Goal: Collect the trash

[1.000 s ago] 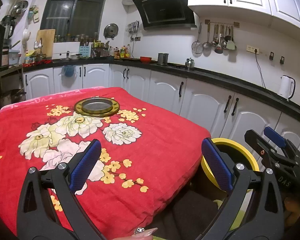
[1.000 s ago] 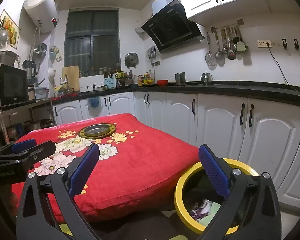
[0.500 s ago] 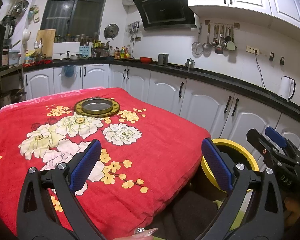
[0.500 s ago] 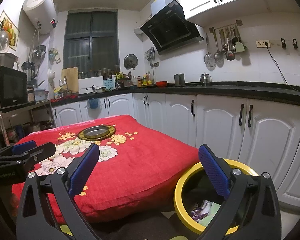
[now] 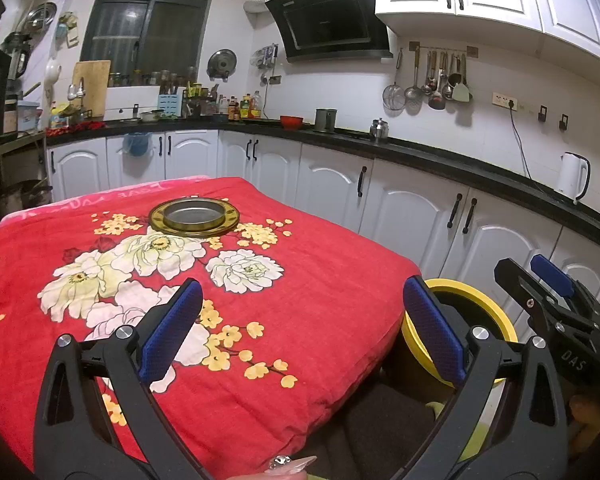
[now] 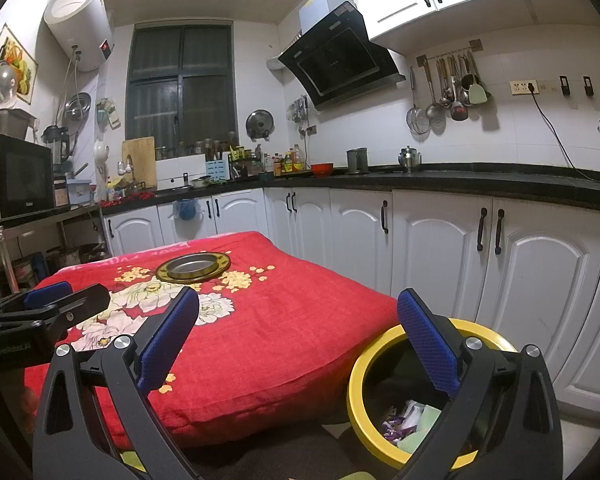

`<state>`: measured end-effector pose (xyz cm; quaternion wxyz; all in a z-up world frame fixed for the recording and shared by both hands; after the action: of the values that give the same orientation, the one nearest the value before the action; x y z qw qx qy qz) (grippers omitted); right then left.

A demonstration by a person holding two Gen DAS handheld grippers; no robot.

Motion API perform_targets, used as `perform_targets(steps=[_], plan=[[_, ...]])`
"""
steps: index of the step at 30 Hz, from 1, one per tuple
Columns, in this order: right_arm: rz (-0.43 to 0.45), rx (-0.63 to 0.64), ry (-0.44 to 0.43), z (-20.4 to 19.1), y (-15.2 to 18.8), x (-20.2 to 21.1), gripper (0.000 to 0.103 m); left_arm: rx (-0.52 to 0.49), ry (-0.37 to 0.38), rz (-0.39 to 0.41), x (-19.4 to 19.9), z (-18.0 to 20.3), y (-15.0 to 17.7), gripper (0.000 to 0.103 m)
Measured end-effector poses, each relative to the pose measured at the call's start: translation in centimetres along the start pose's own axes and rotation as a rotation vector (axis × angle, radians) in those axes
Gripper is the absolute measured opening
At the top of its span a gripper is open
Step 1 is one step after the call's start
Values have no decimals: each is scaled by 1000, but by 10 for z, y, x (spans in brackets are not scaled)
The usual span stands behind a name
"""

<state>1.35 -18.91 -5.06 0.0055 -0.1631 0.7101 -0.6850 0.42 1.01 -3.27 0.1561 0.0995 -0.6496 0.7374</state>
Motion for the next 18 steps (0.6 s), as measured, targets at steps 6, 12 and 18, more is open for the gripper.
perform_targets(steps=[6,12,18], plan=[[1,0,0,0,0,0,97,-1,0,0,0,1,0,92],[-1,1,-2,0,1,0,97,-1,-1,0,0,1,0,92],[-2,0,-2,1,-2,0,97,0,-1,-4,0,2,1,92]])
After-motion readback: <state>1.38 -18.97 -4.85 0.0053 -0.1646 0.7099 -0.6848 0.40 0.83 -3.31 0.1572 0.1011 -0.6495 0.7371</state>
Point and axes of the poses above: each gripper's, at about its wrist camera, not at the fingertips, and x roughly against the way its jaws point, z to its right, y to its underside, the point moved 4 cm from there along -x, roughly the way its jaws point, and after that the axes turned 4 degrees about y, right-handed, at the moved point
